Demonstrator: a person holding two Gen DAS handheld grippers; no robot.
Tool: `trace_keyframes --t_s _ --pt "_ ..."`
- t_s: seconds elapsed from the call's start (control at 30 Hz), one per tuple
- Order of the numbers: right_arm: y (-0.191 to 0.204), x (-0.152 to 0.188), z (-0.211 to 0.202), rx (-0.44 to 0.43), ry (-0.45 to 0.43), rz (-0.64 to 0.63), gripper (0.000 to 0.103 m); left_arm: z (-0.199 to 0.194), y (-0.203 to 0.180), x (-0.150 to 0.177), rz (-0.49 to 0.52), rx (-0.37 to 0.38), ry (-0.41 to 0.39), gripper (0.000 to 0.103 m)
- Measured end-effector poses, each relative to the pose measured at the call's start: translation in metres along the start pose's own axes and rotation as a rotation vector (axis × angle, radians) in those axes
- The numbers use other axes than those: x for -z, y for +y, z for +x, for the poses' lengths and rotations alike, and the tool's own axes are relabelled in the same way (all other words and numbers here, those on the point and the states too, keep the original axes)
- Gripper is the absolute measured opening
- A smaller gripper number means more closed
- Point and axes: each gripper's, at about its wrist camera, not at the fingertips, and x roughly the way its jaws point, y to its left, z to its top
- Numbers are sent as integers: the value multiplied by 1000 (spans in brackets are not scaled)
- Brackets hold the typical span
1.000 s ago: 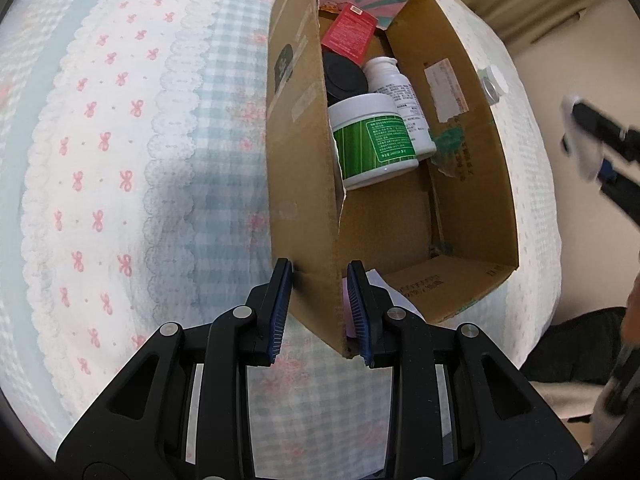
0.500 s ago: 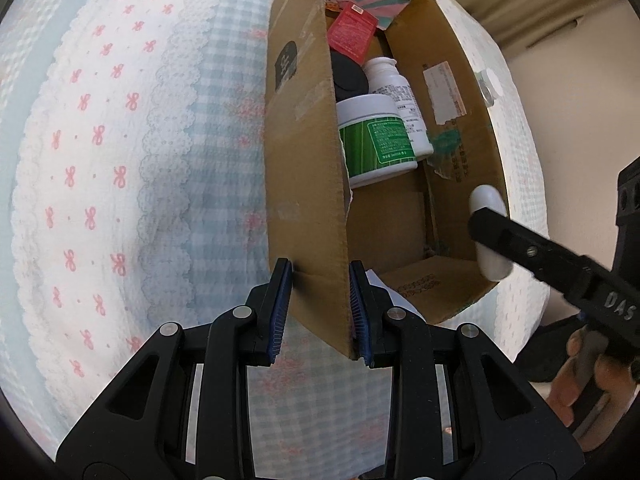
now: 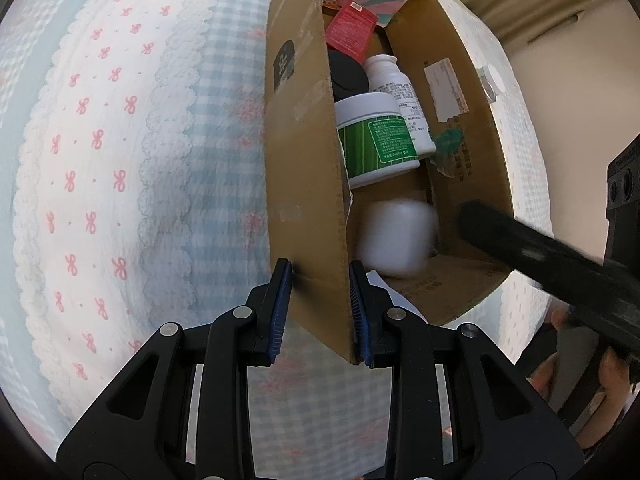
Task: Organize rigid objects
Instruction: 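Carry the white earbud case with the right gripper and drop it into the box, then move the right gripper back and grasp the silver-lid jar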
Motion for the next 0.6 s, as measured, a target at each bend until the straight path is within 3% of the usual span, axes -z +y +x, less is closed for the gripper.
trace_keyframes --t_s 0.6 --pt "3 -9 -32 -59 -4 -33 103 4 -7 -3 0 -33 1 25"
